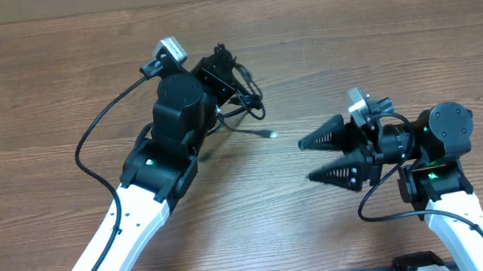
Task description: Untangle cables
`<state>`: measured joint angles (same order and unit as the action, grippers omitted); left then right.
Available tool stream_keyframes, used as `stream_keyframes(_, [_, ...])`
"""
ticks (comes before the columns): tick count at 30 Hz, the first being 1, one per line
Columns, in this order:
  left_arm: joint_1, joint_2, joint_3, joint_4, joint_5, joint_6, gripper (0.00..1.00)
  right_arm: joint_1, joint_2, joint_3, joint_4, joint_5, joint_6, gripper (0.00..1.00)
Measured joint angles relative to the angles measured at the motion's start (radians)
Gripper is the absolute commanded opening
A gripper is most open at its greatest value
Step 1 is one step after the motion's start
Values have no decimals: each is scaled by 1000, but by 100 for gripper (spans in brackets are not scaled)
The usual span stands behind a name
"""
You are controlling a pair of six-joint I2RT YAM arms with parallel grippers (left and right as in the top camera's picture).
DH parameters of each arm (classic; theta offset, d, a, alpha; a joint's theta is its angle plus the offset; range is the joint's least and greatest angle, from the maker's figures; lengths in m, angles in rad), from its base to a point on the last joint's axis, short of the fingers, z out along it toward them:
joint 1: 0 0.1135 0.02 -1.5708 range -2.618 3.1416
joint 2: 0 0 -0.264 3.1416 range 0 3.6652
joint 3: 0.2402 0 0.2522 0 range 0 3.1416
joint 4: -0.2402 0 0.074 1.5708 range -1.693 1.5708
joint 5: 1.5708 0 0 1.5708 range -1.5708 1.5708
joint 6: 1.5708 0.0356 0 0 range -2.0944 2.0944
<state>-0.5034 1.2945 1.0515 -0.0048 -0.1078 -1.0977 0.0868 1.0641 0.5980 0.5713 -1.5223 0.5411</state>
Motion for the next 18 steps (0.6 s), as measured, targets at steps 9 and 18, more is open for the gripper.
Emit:
stream_keyframes(9, [0,0,0,37,88,-17,4,0,0,0,2,103,60,93])
stream_keyframes(18, [0,0,0,44,129,-136,4,0,0,0,1,421,476,100])
